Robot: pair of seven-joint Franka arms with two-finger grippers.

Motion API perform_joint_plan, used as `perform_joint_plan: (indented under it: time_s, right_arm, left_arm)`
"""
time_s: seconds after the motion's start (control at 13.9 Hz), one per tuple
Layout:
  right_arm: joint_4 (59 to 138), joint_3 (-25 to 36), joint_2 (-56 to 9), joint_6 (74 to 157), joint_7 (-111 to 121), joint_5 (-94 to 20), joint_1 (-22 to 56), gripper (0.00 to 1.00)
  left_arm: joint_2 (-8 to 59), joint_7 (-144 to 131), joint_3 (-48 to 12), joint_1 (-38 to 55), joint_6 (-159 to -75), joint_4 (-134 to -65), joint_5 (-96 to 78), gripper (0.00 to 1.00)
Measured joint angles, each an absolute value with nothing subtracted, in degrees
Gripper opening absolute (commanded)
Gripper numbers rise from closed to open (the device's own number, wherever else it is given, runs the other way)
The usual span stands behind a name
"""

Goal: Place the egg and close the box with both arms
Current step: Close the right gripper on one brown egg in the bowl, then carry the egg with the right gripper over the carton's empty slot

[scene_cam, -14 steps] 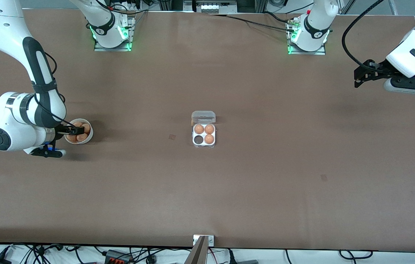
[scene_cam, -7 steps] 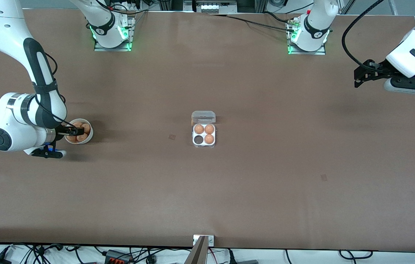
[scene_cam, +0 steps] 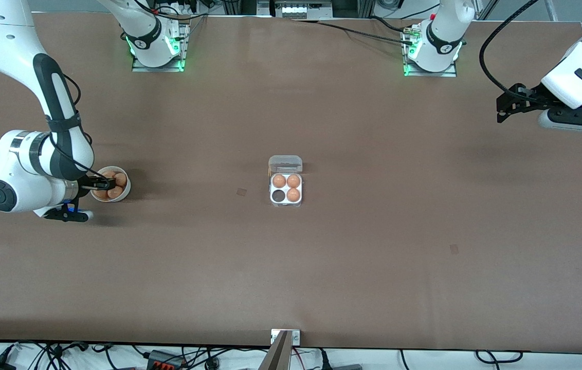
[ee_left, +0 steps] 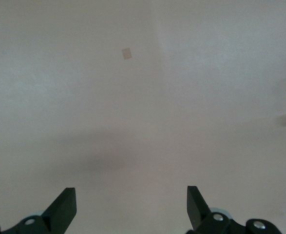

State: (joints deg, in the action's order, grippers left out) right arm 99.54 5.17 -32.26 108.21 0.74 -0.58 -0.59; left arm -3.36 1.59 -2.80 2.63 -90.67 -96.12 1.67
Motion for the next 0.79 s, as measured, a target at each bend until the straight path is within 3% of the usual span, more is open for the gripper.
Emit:
perform_joint_plan:
  time_s: [0.22,0.5,0.79]
  right_arm:
    - [99.53,5.17,-32.51,108.6,0.74,-0.58,-0.59,0.47]
    - [99.23,5.17,-32.54,108.7,0.75,-0.57,-0.59,0.3]
    - [95.91,4.98,-32.52,106.18,0.84,-0.58,-0.53,0.26]
  left_arm:
    - [-3.36,1.59,-2.8,2.63,-90.67,-96.12,1.67,1.0]
    - [-3.36,1.59,-2.81,2.63,-90.67,-96.12,1.67,1.0]
    - [-3.36,1.59,-2.81,2.63,-90.3,-96.11,1.67,1.0]
